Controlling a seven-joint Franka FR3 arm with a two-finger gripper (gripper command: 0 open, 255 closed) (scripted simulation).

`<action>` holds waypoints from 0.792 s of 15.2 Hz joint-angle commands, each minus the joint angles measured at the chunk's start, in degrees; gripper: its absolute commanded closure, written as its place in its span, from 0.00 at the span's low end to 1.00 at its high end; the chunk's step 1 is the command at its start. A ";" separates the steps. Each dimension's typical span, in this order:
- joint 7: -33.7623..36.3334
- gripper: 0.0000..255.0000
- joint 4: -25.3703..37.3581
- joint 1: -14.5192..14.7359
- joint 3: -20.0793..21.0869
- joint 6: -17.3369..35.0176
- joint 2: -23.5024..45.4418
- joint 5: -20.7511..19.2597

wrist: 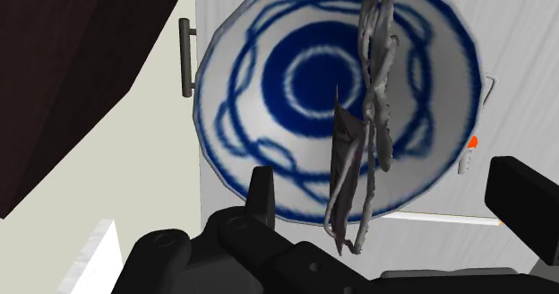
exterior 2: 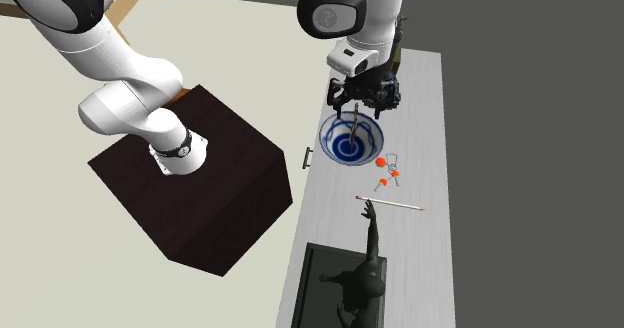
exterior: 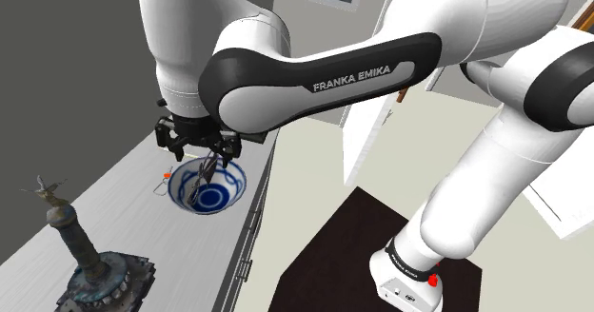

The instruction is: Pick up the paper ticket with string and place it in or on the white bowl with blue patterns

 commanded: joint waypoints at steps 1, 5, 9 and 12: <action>-0.30 0.00 1.49 0.09 0.12 -1.78 -0.43 0.44; -0.83 0.00 6.15 0.42 0.46 -6.93 -1.09 1.19; -0.83 0.00 6.15 0.42 0.47 -6.93 -1.09 1.19; -0.83 0.00 6.15 0.42 0.47 -6.93 -1.09 1.19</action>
